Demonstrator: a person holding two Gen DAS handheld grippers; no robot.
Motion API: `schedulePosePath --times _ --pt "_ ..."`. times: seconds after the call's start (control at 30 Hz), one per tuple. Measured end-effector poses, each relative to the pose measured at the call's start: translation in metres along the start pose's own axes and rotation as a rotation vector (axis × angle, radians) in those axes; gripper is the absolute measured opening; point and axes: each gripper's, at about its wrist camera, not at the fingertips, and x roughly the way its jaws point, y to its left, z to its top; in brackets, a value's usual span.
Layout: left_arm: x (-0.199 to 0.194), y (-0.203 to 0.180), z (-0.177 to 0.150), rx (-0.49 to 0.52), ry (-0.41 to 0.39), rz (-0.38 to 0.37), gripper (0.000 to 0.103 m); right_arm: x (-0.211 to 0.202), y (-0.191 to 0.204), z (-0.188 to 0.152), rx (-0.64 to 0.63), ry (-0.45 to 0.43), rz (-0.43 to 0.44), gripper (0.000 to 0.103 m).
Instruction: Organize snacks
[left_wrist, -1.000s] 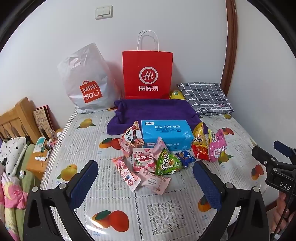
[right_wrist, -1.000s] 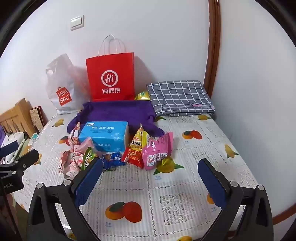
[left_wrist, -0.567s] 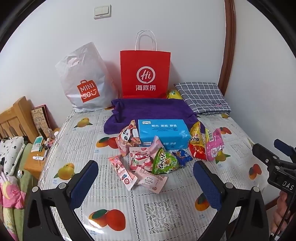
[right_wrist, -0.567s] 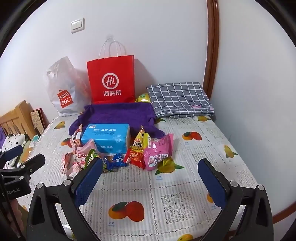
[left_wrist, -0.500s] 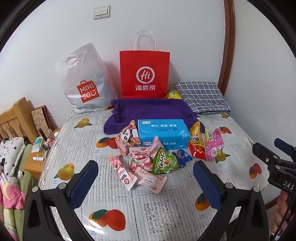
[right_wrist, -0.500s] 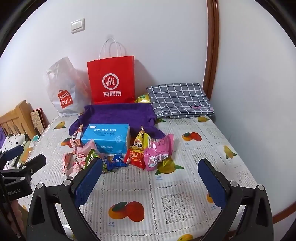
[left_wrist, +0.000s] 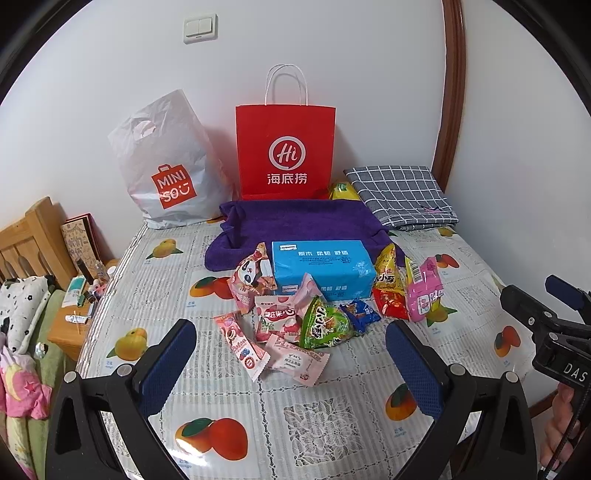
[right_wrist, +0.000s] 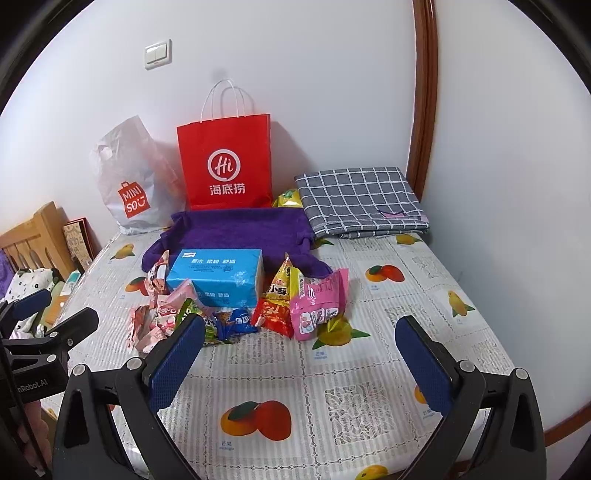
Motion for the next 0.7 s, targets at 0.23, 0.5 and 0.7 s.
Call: schedulePosePath --times 0.23,0.5,0.7 --pt "-0.0011 -0.0004 -0.0007 0.000 -0.004 -0.002 0.103 -0.0010 -0.0006 -0.0015 0.005 -0.001 0.001 0.102" --pt "-0.0022 -0.0013 -0.0017 0.003 -0.007 -0.004 0.103 -0.0016 -0.0023 -0.0033 0.009 -0.002 0.003 0.102" --pt "-0.0027 -0.0022 -0.0028 0.003 -0.008 -0.003 0.103 -0.0019 -0.0024 -0.0039 0.010 -0.001 0.004 0.102"
